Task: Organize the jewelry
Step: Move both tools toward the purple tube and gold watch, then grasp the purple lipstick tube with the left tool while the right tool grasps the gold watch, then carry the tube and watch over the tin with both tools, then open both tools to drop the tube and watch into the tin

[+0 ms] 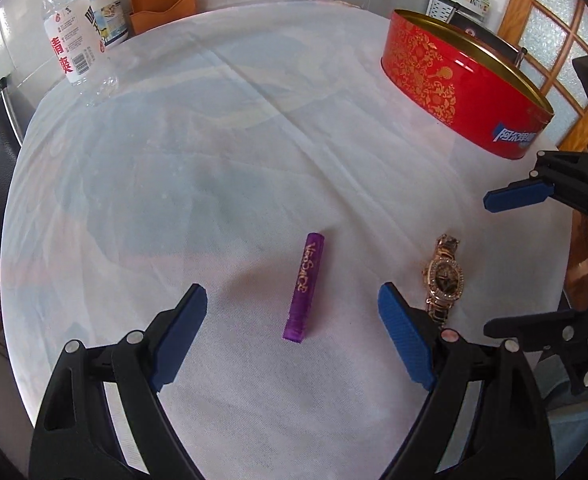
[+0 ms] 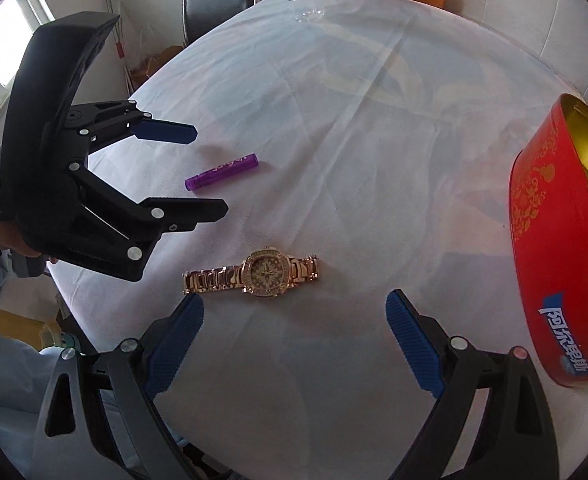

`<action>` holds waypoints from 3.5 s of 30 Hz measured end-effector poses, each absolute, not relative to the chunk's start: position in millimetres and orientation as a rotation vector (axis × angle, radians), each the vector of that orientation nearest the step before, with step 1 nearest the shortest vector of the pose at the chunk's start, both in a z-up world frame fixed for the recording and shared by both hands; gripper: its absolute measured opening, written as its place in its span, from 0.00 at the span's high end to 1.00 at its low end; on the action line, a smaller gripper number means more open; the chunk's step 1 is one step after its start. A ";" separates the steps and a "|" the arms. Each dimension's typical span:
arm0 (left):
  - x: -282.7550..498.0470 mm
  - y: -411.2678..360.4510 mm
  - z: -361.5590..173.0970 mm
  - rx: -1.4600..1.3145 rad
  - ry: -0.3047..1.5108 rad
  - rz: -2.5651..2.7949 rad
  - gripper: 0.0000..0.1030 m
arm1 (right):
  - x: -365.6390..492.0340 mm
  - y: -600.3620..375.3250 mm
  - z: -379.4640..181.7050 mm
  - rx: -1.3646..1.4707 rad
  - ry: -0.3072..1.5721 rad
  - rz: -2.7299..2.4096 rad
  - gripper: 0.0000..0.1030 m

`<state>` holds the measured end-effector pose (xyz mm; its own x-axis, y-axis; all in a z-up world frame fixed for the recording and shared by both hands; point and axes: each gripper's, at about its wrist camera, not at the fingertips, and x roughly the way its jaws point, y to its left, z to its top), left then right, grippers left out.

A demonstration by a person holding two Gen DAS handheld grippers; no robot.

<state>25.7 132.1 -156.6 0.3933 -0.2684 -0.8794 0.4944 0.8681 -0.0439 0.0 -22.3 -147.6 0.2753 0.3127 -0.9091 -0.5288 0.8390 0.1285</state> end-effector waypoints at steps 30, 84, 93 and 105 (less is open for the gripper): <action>33.9 138.2 -160.9 0.359 0.896 -0.778 0.85 | -10.1 18.3 -158.6 0.007 1.191 0.076 0.64; 121.1 -157.2 -40.0 0.137 0.927 -0.480 0.91 | 96.1 -356.4 -25.4 0.015 0.824 0.420 0.98; 180.2 -184.3 -91.0 0.230 1.097 -0.546 0.91 | 154.8 -348.3 -63.9 0.008 0.969 0.428 0.98; 184.0 -185.0 -106.1 0.319 1.168 -0.469 0.28 | 147.9 -327.5 -98.5 -0.063 1.108 0.567 0.57</action>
<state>184.0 -185.0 -106.1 0.3135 -0.1863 -0.9311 0.5094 0.8605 -0.0006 147.9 -327.5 -98.5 0.3209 0.4004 -0.8583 -0.4619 0.8573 0.2273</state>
